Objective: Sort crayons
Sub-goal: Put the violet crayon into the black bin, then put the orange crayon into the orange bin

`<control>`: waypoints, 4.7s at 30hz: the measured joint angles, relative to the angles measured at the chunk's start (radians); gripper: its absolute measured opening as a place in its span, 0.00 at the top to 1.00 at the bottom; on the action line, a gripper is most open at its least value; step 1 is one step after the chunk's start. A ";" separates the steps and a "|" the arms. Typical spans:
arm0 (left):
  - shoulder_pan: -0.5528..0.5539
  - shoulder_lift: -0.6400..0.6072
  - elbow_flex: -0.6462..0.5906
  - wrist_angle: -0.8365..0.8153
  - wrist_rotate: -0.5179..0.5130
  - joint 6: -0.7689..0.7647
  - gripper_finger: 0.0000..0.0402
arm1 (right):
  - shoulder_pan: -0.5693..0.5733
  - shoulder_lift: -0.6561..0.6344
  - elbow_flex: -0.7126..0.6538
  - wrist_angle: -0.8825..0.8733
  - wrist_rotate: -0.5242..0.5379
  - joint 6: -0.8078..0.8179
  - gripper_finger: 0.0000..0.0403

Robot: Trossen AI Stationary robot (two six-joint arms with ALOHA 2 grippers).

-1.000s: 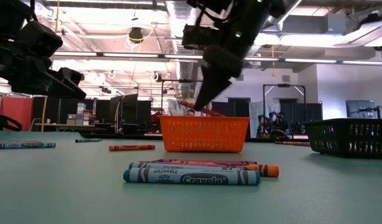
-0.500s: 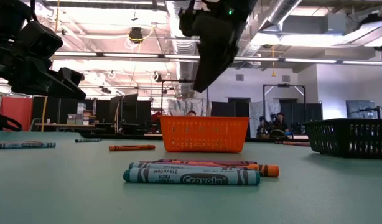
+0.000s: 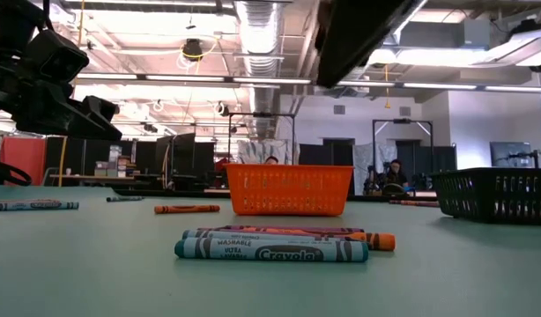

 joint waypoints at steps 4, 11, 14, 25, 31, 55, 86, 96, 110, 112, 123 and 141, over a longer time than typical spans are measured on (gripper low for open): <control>0.000 0.000 0.000 0.000 0.000 0.000 0.68 | 0.057 0.051 -0.001 0.083 0.027 -0.123 0.82; 0.000 0.000 0.000 0.001 0.000 0.000 0.68 | 0.028 0.164 0.000 0.118 0.018 -0.207 0.82; 0.000 0.002 0.000 0.000 0.000 0.000 0.68 | 0.014 0.199 -0.001 0.109 0.007 -0.207 0.82; 0.000 0.005 0.000 0.000 0.000 0.000 0.68 | 0.000 0.205 0.000 0.117 0.004 -0.183 0.82; 0.000 0.005 0.000 0.000 0.000 0.000 0.68 | 0.001 0.252 0.002 0.111 0.001 -0.180 0.82; 0.000 0.004 0.000 0.000 0.000 0.000 0.68 | -0.020 -0.009 -0.001 -0.206 0.108 -0.052 0.99; 0.000 0.004 0.000 0.000 0.000 0.000 0.68 | 0.124 -0.507 -0.649 -0.515 0.291 0.548 0.98; 0.000 0.004 0.000 0.000 0.000 0.000 0.68 | 0.124 -0.502 -0.648 -0.561 0.279 0.591 0.82; 0.000 0.004 0.000 0.000 0.000 0.000 0.68 | 0.078 -0.502 -0.461 -0.633 0.070 0.684 0.73; 0.000 0.005 0.000 0.000 0.000 0.000 0.68 | 0.074 -0.502 -0.440 -0.621 0.048 0.818 0.73; 0.000 0.004 0.000 0.000 0.000 0.000 0.68 | 0.074 -0.378 -0.437 -0.498 -0.048 1.144 0.73; 0.000 0.004 0.000 0.000 0.000 0.000 0.68 | 0.277 -0.168 -0.438 -0.251 -0.224 1.152 0.73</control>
